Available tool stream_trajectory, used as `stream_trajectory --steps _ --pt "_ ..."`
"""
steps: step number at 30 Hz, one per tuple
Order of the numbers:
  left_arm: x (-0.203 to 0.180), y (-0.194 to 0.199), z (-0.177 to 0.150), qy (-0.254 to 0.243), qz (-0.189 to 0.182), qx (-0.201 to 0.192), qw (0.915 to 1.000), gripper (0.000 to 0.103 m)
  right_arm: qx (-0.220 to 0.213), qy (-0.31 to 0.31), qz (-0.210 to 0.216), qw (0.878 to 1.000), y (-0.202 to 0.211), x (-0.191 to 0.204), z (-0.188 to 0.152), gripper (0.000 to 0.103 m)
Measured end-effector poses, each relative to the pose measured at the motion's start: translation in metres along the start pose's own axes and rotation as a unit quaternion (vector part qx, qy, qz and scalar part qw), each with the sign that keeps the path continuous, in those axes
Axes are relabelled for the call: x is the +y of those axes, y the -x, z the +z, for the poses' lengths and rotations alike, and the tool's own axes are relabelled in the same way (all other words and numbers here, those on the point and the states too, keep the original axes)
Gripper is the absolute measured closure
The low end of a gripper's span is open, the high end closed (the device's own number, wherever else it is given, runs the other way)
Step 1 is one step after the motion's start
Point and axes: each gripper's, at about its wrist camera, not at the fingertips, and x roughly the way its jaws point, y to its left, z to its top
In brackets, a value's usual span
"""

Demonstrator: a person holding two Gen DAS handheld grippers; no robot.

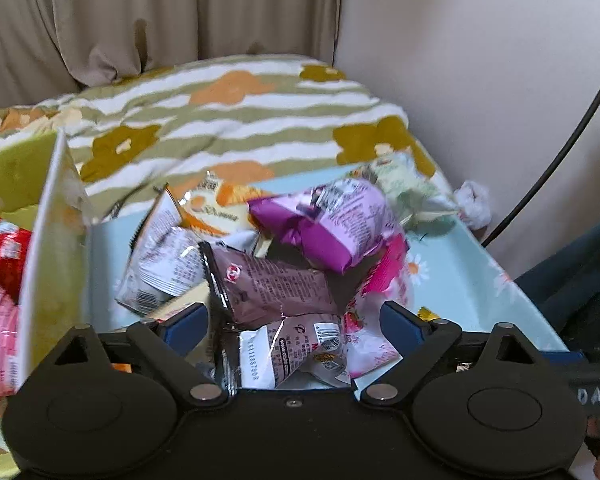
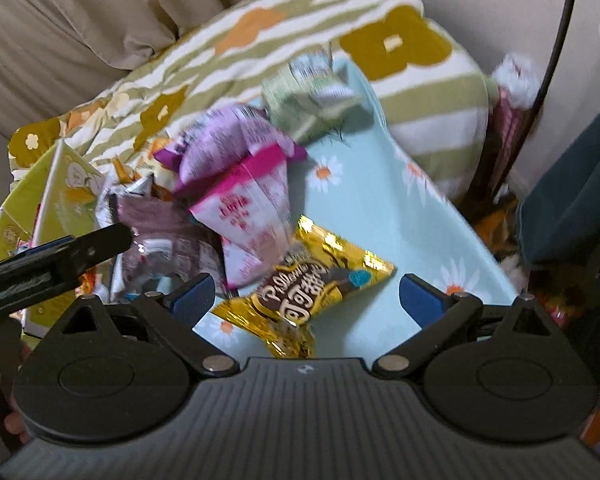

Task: Organize snacks
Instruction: 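Grasp the brown bag with the left tool while the right tool grasps the yellow Pillows bag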

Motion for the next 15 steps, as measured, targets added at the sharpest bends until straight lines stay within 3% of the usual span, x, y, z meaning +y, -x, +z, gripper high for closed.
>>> stream_trajectory --steps 7,10,12,15 --pt "-0.003 -0.034 0.003 -0.018 0.009 0.031 0.9993 0.009 0.016 -0.048 0.012 0.999 -0.022 -0.009 -0.003 0.000" --pt "-0.002 -0.044 0.002 -0.027 0.009 0.047 0.9985 0.013 0.020 -0.066 0.009 0.998 -0.028 -0.012 -0.005 0.000" --pt "-0.002 -0.050 0.000 -0.031 0.006 0.059 0.9978 0.021 0.023 -0.076 0.007 0.997 -0.031 -0.015 -0.007 0.000" --pt "0.000 -0.054 -0.001 -0.031 0.001 0.065 0.9974 0.023 0.027 -0.092 0.010 0.995 -0.035 -0.017 -0.009 0.000"
